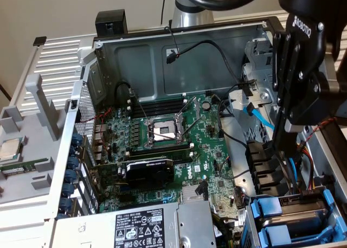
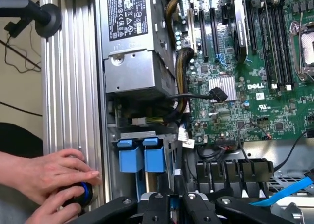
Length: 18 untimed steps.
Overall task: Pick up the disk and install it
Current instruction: 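Insert the second disk wire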
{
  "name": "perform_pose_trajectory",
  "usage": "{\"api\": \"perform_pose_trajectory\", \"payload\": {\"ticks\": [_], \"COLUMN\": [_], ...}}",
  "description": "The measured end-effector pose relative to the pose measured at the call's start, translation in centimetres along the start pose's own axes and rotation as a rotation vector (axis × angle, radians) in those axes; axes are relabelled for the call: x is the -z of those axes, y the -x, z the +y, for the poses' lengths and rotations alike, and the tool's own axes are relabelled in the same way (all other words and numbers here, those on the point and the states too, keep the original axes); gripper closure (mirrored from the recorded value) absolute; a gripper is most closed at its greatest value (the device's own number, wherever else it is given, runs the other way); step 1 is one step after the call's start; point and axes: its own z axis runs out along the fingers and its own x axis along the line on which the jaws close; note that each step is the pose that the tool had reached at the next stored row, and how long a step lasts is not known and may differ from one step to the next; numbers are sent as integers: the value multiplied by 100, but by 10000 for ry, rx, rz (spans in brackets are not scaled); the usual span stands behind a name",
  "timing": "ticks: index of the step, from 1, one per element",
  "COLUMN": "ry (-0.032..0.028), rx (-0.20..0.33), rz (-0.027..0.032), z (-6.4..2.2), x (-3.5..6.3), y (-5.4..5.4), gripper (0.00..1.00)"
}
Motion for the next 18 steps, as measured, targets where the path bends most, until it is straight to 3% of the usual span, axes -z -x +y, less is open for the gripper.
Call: {"api": "perform_pose_trajectory", "payload": {"ticks": [2,8,14,18], "ry": [-16,-57,-92,-94], "rx": [50,121,201,272], "rz": [-102,-324,-580,-700], "z": [2,-7,-15,-29], "x": [-2,-25,-40,-46], "y": [-16,-114,-179,-209], "gripper": [84,84,84,84]}}
